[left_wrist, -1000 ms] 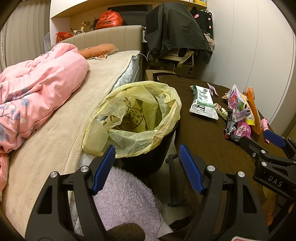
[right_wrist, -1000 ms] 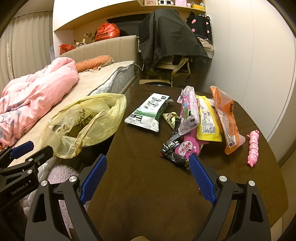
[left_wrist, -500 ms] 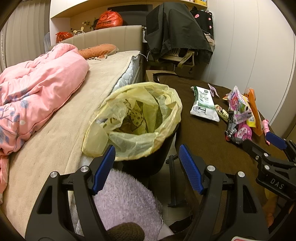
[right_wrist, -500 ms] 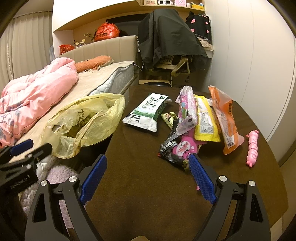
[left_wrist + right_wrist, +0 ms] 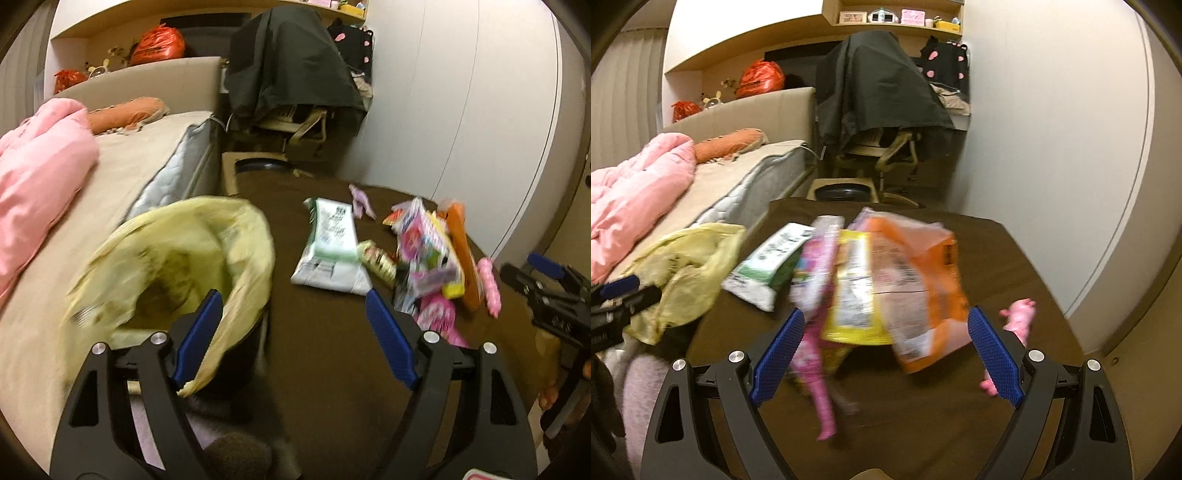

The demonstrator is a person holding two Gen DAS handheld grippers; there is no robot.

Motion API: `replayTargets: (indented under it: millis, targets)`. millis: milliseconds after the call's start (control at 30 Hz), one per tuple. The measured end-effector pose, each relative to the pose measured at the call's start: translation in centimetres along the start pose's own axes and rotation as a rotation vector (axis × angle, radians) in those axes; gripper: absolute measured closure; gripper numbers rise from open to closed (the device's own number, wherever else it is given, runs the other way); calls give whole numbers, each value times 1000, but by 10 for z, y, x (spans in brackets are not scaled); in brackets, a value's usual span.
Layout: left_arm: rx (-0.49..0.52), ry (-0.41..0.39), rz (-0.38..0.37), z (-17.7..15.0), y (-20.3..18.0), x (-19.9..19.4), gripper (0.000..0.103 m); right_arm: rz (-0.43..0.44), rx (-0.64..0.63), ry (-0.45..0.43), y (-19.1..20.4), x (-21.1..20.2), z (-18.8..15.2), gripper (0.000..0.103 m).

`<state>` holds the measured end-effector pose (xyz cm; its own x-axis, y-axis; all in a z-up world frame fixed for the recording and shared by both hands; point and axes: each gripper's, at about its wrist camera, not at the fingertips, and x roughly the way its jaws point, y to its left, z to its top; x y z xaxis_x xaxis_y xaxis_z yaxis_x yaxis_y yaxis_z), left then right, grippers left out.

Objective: Collect trash
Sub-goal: 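Grasp the green-and-white milk carton with the left gripper while the right grasps the orange snack bag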

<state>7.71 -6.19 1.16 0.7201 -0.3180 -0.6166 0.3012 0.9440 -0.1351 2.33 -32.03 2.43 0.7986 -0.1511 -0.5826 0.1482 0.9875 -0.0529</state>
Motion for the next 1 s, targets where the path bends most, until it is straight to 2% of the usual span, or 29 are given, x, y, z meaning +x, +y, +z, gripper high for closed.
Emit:
replayTargets:
  millis: [200, 333, 467, 533, 667, 800, 867, 933, 967, 1000]
  targets:
    - [47, 122, -53, 30, -23, 68, 27, -11, 20, 5, -40, 21, 4, 17]
    - [43, 150, -78, 46, -28, 98, 29, 1, 52, 20, -62, 36, 9, 17]
    - [48, 160, -82, 61, -34, 122, 31, 66, 72, 56, -74, 61, 14, 17]
    - [57, 177, -64, 64, -36, 132, 34, 126, 83, 79, -73, 72, 19, 17]
    - [34, 190, -51, 65, -34, 141, 34, 242, 36, 93, -60, 86, 31, 17]
    - [26, 189, -48, 64, -32, 142, 34, 262, -80, 108, -35, 92, 30, 17]
    - [32, 204, -51, 65, -34, 148, 35, 217, -105, 107, -30, 95, 26, 23]
    - [39, 231, -55, 68, -36, 157, 38, 198, -77, 138, -33, 105, 23, 47]
    - [44, 241, -56, 69, -37, 160, 39, 206, -55, 152, -36, 107, 20, 50]
    - [51, 252, -53, 71, -38, 165, 39, 225, -22, 171, -42, 111, 19, 57]
